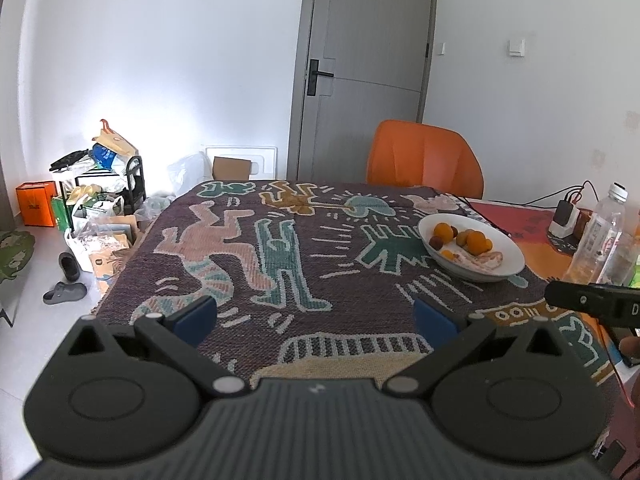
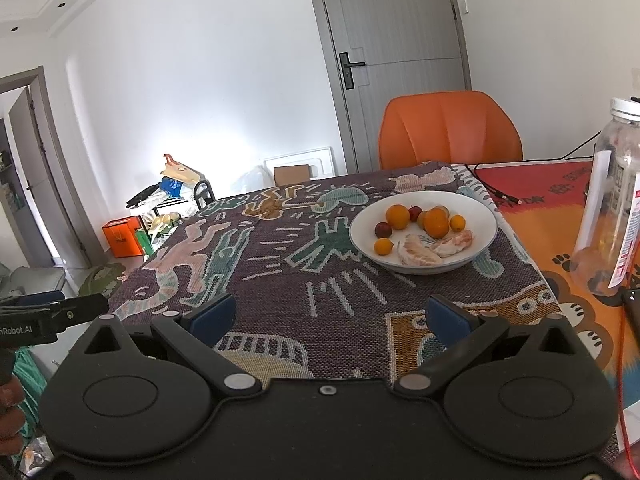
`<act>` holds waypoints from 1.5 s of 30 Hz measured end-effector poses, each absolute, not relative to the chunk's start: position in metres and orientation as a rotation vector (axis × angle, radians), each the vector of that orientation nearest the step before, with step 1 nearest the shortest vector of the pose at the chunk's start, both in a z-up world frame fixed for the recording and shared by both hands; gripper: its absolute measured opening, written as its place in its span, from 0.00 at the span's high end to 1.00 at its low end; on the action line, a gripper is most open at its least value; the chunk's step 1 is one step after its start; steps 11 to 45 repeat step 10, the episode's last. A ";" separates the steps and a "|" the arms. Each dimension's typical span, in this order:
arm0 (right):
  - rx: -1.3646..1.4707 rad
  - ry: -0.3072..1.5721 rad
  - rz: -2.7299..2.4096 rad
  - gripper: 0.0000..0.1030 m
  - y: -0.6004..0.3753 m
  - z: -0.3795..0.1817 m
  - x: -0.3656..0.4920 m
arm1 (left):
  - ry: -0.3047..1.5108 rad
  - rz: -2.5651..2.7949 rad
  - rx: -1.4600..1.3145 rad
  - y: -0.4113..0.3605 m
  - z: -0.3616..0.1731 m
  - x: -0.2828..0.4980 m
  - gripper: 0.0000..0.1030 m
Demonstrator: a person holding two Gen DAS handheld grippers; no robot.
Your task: Organize fruits
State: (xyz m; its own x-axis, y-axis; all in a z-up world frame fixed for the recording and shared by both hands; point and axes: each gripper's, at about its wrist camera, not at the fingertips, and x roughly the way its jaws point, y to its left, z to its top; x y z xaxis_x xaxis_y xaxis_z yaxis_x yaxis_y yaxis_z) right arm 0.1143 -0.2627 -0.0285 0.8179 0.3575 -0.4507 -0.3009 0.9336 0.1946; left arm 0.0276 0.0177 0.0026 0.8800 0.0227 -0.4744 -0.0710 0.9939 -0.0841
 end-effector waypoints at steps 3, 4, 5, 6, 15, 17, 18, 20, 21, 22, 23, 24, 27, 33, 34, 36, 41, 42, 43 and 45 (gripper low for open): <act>0.118 0.504 0.353 0.00 -0.263 -0.029 0.114 | 0.493 0.044 -0.098 0.017 0.002 0.028 0.00; 0.118 0.505 0.353 0.00 -0.263 -0.029 0.114 | 0.494 0.040 -0.097 0.016 0.002 0.028 0.00; 0.117 0.505 0.352 0.00 -0.263 -0.030 0.114 | 0.494 0.037 -0.097 0.016 0.002 0.028 0.00; 0.117 0.506 0.351 0.00 -0.263 -0.030 0.114 | 0.495 0.035 -0.095 0.016 0.001 0.028 0.00; 0.118 0.510 0.350 0.00 -0.263 -0.030 0.116 | 0.497 0.035 -0.093 0.015 0.000 0.028 0.00; 0.118 0.510 0.350 0.00 -0.263 -0.030 0.116 | 0.497 0.035 -0.093 0.015 0.000 0.028 0.00; 0.118 0.510 0.350 0.00 -0.263 -0.030 0.116 | 0.497 0.035 -0.093 0.015 0.000 0.028 0.00; 0.118 0.510 0.350 0.00 -0.263 -0.030 0.116 | 0.497 0.035 -0.093 0.015 0.000 0.028 0.00; 0.118 0.510 0.350 0.00 -0.263 -0.030 0.116 | 0.497 0.035 -0.093 0.015 0.000 0.028 0.00; 0.118 0.510 0.350 0.00 -0.263 -0.030 0.116 | 0.497 0.035 -0.093 0.015 0.000 0.028 0.00; 0.118 0.510 0.350 0.00 -0.263 -0.030 0.116 | 0.497 0.035 -0.093 0.015 0.000 0.028 0.00; 0.118 0.510 0.350 0.00 -0.263 -0.030 0.116 | 0.497 0.035 -0.093 0.015 0.000 0.028 0.00; 0.118 0.510 0.350 0.00 -0.263 -0.030 0.116 | 0.497 0.035 -0.093 0.015 0.000 0.028 0.00; 0.118 0.510 0.350 0.00 -0.263 -0.030 0.116 | 0.497 0.035 -0.093 0.015 0.000 0.028 0.00; 0.118 0.510 0.350 0.00 -0.263 -0.030 0.116 | 0.497 0.035 -0.093 0.015 0.000 0.028 0.00; 0.118 0.510 0.350 0.00 -0.263 -0.030 0.116 | 0.497 0.035 -0.093 0.015 0.000 0.028 0.00; 0.118 0.510 0.350 0.00 -0.263 -0.030 0.116 | 0.497 0.035 -0.093 0.015 0.000 0.028 0.00; 0.118 0.510 0.350 0.00 -0.263 -0.030 0.116 | 0.497 0.035 -0.093 0.015 0.000 0.028 0.00; 0.118 0.510 0.350 0.00 -0.263 -0.030 0.116 | 0.497 0.035 -0.093 0.015 0.000 0.028 0.00; 0.118 0.510 0.350 0.00 -0.263 -0.030 0.116 | 0.497 0.035 -0.093 0.015 0.000 0.028 0.00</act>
